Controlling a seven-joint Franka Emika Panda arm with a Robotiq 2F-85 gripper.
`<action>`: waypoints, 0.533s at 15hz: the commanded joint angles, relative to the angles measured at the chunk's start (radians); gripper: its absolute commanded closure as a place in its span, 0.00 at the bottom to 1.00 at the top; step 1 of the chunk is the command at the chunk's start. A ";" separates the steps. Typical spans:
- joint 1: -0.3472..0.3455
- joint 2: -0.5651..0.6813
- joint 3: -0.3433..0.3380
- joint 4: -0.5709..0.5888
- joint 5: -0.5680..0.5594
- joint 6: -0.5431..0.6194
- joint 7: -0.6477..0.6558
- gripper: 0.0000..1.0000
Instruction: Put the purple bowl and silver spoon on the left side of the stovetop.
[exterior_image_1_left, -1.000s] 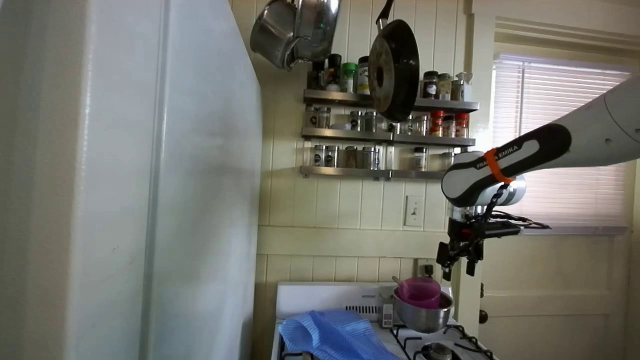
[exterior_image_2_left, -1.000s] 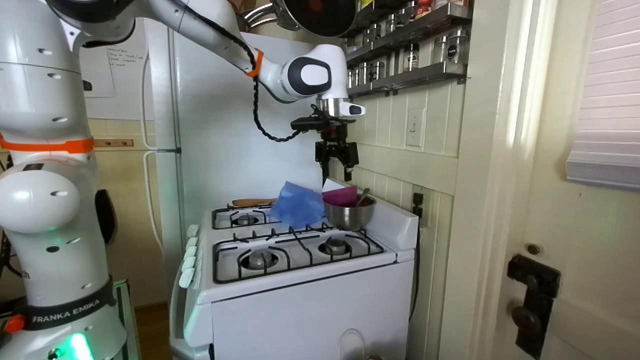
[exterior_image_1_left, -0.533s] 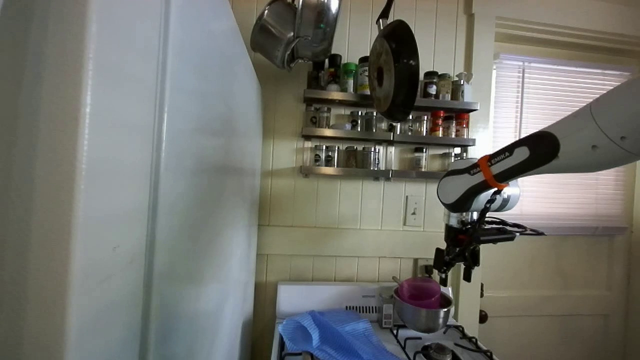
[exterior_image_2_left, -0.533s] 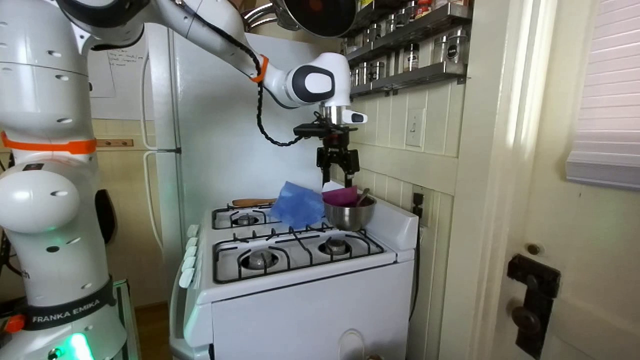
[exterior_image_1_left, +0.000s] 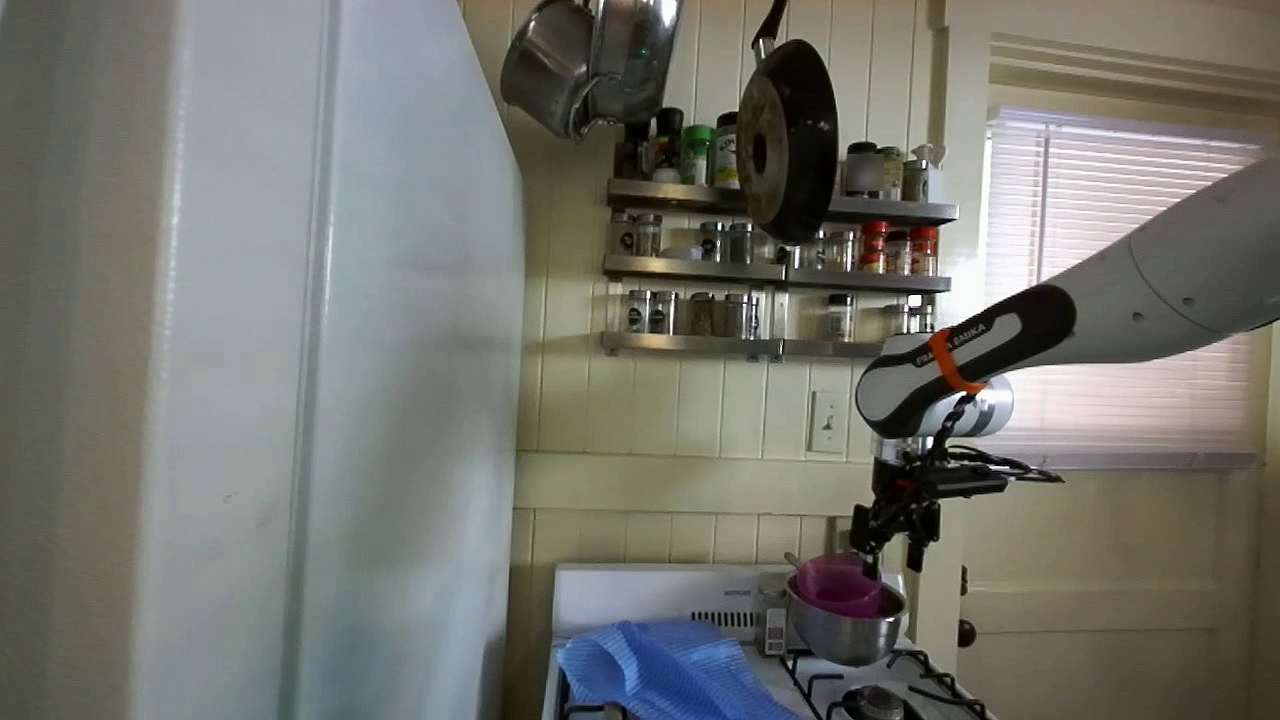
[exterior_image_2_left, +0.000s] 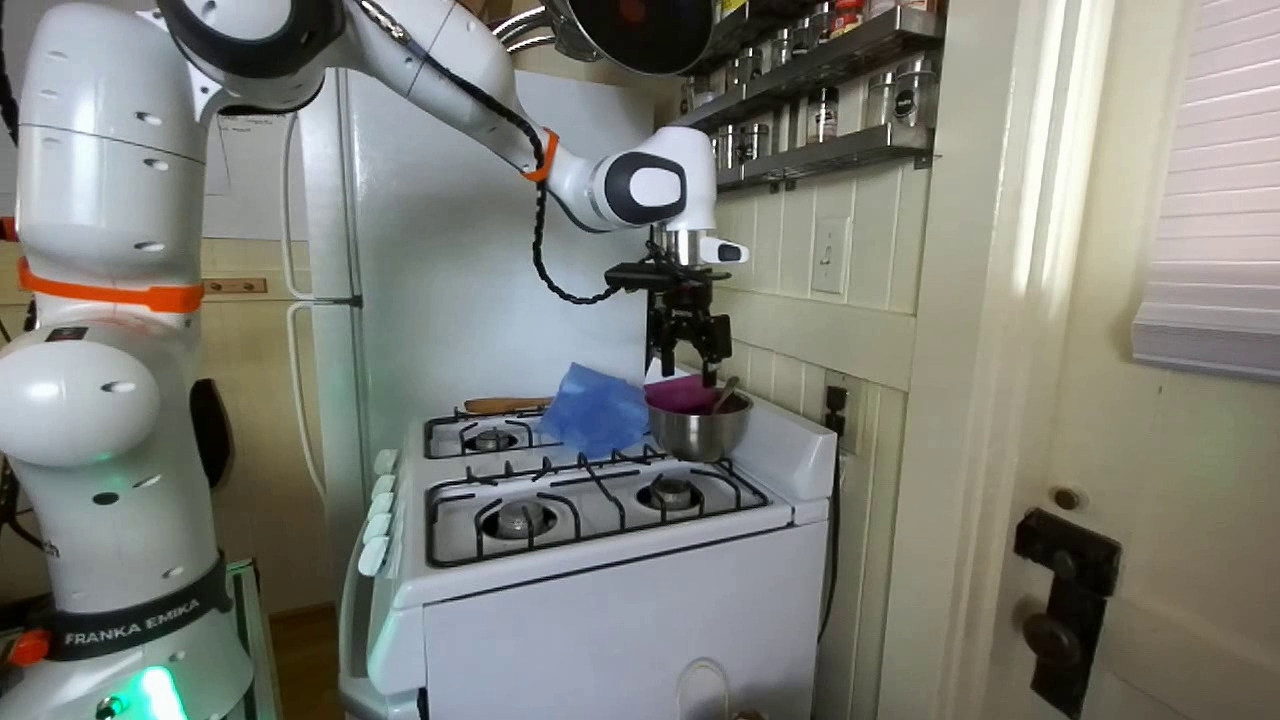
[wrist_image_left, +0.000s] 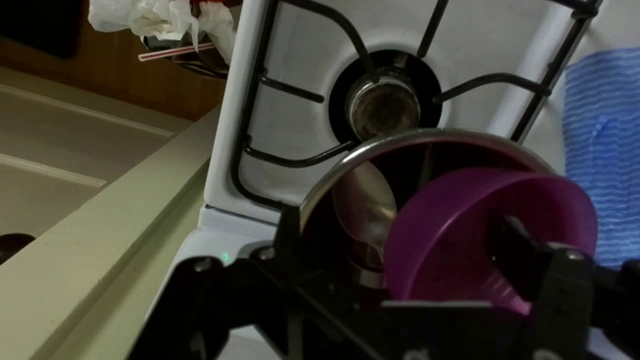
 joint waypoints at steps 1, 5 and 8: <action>-0.006 0.055 0.016 0.056 0.016 0.032 0.002 0.35; -0.004 0.086 0.027 0.091 0.007 0.045 0.012 0.68; -0.005 0.098 0.028 0.105 0.004 0.044 0.015 0.91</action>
